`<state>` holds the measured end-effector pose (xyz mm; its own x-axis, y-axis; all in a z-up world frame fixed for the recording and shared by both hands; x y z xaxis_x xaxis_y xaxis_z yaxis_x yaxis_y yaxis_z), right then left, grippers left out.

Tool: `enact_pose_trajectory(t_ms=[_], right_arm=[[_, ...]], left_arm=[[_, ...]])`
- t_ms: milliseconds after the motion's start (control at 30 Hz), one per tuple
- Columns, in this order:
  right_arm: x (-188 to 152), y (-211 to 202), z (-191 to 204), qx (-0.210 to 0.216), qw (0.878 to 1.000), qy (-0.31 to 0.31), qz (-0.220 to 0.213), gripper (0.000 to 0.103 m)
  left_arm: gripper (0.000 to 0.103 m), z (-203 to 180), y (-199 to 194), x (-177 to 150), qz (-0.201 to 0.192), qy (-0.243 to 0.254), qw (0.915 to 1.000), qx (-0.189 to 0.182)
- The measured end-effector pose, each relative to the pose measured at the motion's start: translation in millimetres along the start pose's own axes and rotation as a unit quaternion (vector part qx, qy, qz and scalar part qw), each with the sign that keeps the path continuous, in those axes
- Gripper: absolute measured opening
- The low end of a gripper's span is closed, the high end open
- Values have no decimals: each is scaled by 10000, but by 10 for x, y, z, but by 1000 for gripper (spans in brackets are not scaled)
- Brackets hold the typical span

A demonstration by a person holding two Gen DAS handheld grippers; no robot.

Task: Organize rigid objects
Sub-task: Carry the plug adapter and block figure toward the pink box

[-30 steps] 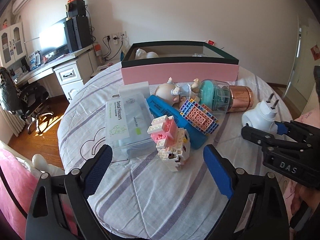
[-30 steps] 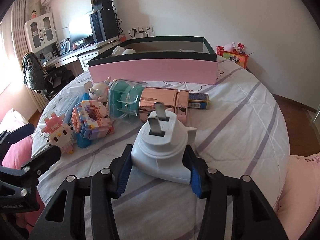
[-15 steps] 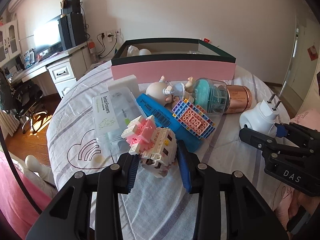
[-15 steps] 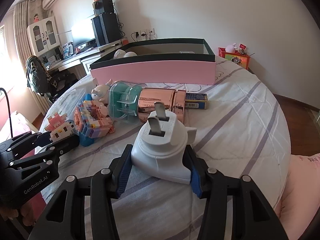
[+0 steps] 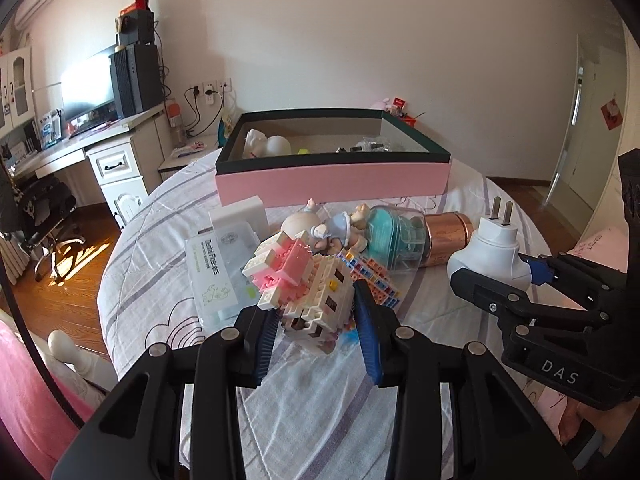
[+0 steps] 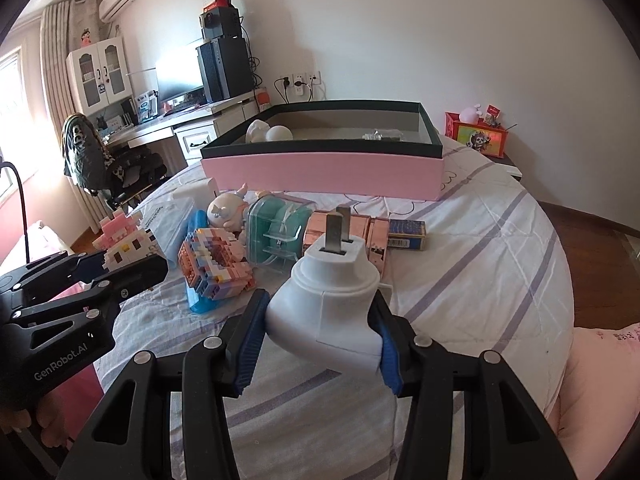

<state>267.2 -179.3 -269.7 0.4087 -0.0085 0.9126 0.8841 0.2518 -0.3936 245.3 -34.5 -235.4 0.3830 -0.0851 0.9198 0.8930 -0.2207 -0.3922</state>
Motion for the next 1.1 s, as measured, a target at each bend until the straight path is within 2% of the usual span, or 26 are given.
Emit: enact_pose_trajectory(t_ms=[267, 400, 533, 633, 767, 867, 1033, 1100], right_arm=[[489, 0, 102, 125, 9987, -295, -395, 51], [820, 99, 114, 202, 9970, -475, -576, 51], [1167, 361, 67, 289, 9957, -610, -634, 51], [1410, 657, 20, 345, 9953, -709, -557, 51], [1648, 1126, -33, 184, 9946, -963, -333, 51], [1783, 1537, -122, 179, 9953, -953, -87, 51], [1781, 2185, -217, 34, 9931, -1054, 518, 51], [1733, 2402, -267, -10, 9918, -1062, 714, 51]], left_arm=[[37, -25, 101, 476, -296, 134, 9991, -255], [37, -33, 280, 811, -448, 387, 9978, -311], [37, 14, 617, 1148, -472, 547, 9968, -339], [37, 86, 1007, 1361, -320, 651, 9968, -325], [37, 214, 1585, 1580, -1, 699, 9974, -182], [37, 326, 2007, 1677, 341, 629, 9972, -204], [36, 426, 2708, 1667, 993, 754, 9922, 80], [37, 436, 2922, 1593, 1239, 755, 9894, 81]])
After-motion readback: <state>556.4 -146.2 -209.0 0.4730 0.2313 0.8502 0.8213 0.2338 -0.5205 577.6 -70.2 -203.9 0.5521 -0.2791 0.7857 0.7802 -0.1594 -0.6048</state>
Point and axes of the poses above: each gripper's, at about its wrist camera, not at the fingertips, and y roughly the way its jaws point, z to its left, x to its top, the point moved 4 cm from there along y, roughly the way its jaws point, and after that the axes turned 14 degrees about -z, right-handed, at the moved point
